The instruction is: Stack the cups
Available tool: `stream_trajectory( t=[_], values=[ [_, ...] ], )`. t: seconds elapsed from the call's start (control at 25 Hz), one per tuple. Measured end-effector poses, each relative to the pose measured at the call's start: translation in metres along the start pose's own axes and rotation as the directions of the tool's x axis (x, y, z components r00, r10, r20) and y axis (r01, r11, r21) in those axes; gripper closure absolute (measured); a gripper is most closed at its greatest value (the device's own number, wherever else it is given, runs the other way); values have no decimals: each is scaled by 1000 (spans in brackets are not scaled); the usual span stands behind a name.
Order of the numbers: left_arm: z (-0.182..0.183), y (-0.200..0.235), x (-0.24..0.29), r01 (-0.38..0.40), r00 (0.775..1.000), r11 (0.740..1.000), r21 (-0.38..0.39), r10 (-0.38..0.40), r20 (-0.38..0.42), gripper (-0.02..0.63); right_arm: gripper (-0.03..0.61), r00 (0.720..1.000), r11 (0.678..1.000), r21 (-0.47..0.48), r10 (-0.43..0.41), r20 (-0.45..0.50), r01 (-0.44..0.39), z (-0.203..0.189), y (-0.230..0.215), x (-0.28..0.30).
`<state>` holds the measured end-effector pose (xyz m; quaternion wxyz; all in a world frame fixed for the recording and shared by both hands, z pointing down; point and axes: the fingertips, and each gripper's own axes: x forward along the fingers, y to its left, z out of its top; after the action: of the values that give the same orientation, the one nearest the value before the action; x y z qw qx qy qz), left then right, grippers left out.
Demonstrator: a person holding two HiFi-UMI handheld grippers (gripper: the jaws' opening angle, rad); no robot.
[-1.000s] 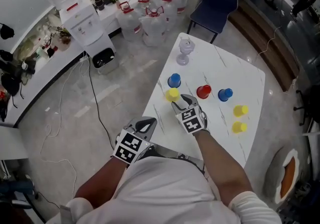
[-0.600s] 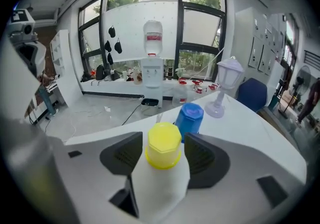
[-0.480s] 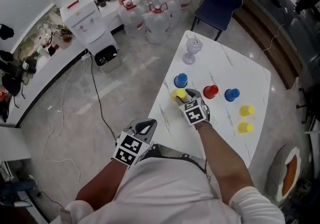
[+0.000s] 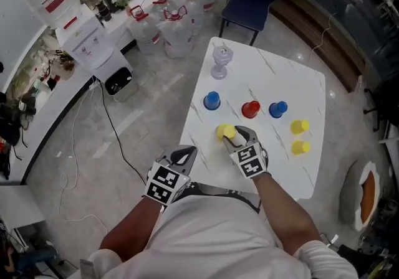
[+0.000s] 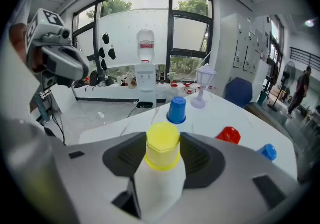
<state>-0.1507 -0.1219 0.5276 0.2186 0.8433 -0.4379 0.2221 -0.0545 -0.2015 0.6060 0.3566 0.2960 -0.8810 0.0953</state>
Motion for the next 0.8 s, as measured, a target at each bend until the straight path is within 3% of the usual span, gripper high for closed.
stream_trajectory(
  t=[0.48, 0.56, 0.64, 0.8],
  values=[
    [8, -28, 26, 72, 997, 996, 43, -72, -19, 606, 360, 997, 1000, -1, -10, -74, 10, -56, 18, -16],
    [7, -31, 27, 78, 997, 996, 42, -77, -25, 606, 328, 997, 1000, -11, 2, -83, -3, -60, 21, -14],
    [8, -31, 26, 76, 997, 996, 39, -75, -27, 606, 290, 997, 1000, -8, 13, -74, -13, -57, 22, -17],
    [8, -26, 25, 56, 998, 998, 22, -55, -19, 606, 303, 1000, 998, 56, 24, 17, -25, -34, 15, -32]
  ],
)
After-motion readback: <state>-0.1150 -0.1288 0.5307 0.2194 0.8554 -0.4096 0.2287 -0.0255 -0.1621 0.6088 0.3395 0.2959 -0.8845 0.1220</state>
